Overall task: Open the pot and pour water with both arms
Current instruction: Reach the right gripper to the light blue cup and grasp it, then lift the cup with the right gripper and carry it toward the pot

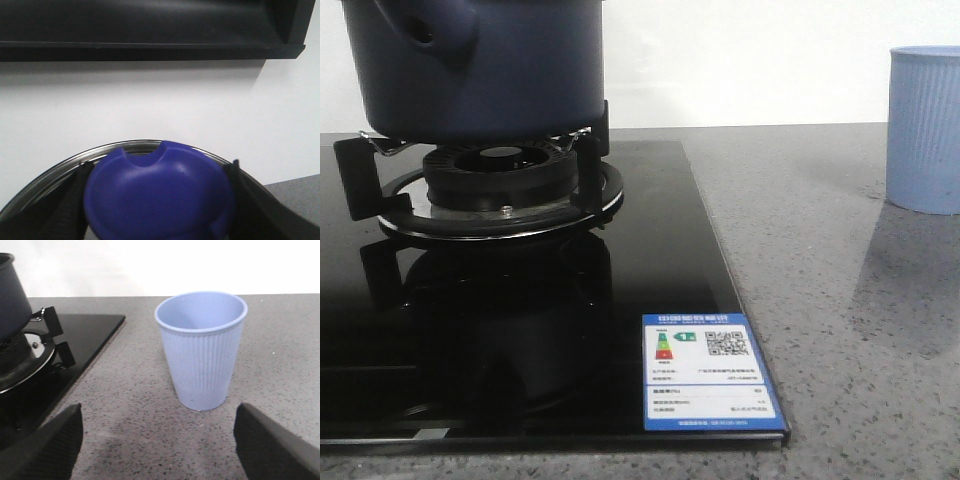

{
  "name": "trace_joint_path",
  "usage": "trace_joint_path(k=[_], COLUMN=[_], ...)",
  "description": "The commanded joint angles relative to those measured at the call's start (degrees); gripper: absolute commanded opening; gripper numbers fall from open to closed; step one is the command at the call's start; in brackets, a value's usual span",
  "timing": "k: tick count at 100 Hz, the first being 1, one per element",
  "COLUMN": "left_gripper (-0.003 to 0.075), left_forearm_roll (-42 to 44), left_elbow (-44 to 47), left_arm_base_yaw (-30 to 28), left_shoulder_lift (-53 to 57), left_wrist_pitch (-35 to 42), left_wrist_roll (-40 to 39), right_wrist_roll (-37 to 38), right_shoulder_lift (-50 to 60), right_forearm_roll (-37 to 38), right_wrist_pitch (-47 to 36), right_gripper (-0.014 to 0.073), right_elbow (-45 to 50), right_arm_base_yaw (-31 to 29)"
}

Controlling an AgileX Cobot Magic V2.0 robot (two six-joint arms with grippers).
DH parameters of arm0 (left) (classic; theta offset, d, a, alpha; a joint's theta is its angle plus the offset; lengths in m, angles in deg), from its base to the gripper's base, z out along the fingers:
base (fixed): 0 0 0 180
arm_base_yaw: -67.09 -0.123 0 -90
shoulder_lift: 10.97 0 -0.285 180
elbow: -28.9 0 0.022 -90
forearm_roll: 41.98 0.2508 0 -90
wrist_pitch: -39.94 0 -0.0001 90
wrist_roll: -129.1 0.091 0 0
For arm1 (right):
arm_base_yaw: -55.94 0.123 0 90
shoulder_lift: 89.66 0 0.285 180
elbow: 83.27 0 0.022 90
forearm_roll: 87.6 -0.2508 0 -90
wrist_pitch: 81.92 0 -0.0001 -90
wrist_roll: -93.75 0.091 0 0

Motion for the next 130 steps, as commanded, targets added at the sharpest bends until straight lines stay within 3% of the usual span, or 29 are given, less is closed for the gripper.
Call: trace_joint_path(k=[1,37,80,130], left_gripper=[0.0388,0.0388,0.0388,0.0388], left_forearm_roll=[0.7,3.8,3.8,3.8], left_elbow=[-2.1,-2.1,-2.1,-2.1], left_arm_base_yaw=[-0.6,-2.9,-2.9,-2.9], left_shoulder_lift=[1.7,1.7,1.7,1.7], left_wrist_pitch=[5.8,5.8,6.0,6.4], left_wrist_roll=[-0.1,-0.1,-0.1,-0.1], right_wrist_roll=[-0.4,0.0,0.2,0.2], right_shoulder_lift=[-2.8,-23.7,-41.0,-50.1], right_forearm_roll=[1.0,1.0,1.0,0.8], right_wrist_pitch=[-9.4,-25.8,-32.0,-39.6], right_gripper=[0.0556,0.0556,0.0556,0.0556], right_elbow=[-0.2,-0.4,-8.2,-10.8], right_arm_base_yaw=[0.1,0.1,0.1,0.1])
